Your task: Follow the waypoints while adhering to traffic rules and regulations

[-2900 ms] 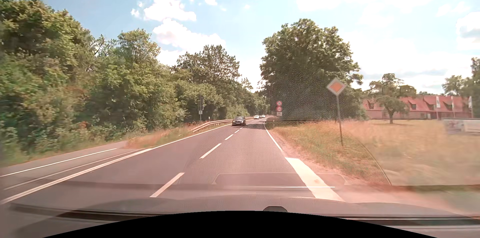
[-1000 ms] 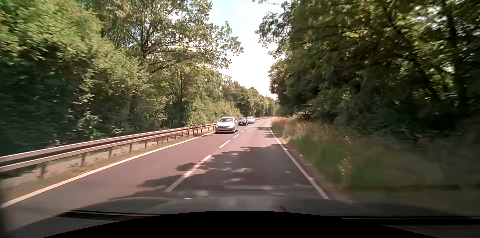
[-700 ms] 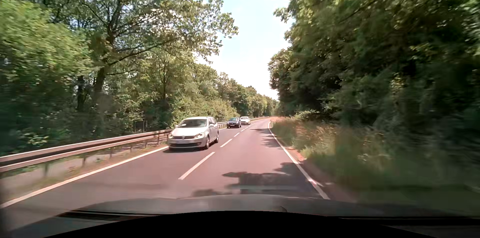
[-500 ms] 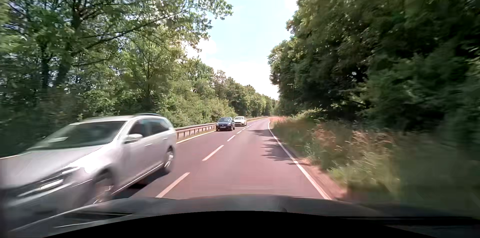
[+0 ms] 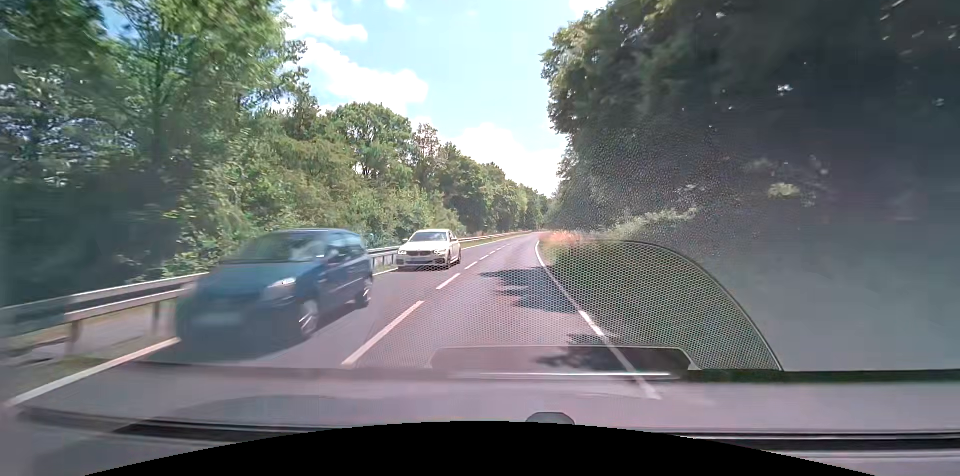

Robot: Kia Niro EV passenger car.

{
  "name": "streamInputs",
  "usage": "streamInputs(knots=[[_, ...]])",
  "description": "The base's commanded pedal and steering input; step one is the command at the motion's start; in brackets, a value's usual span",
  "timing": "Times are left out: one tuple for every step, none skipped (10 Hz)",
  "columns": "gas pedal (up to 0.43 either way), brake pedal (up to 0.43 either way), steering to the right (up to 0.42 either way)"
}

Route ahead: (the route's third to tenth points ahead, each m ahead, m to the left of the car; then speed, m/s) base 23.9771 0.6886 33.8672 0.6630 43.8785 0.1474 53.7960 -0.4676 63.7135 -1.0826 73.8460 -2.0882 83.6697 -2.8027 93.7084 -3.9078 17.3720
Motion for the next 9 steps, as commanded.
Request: streamInputs(knots=[[0.067, 0.0, 0.004], [0.067, 0.0, 0.004], [0.067, 0.0, 0.004], [0.067, 0.0, 0.003], [0.067, 0.0, 0.003], [0.067, 0.0, 0.004], [0.067, 0.0, 0.004], [0.067, 0.0, 0.004], [0.067, 0.0, 0.003]])
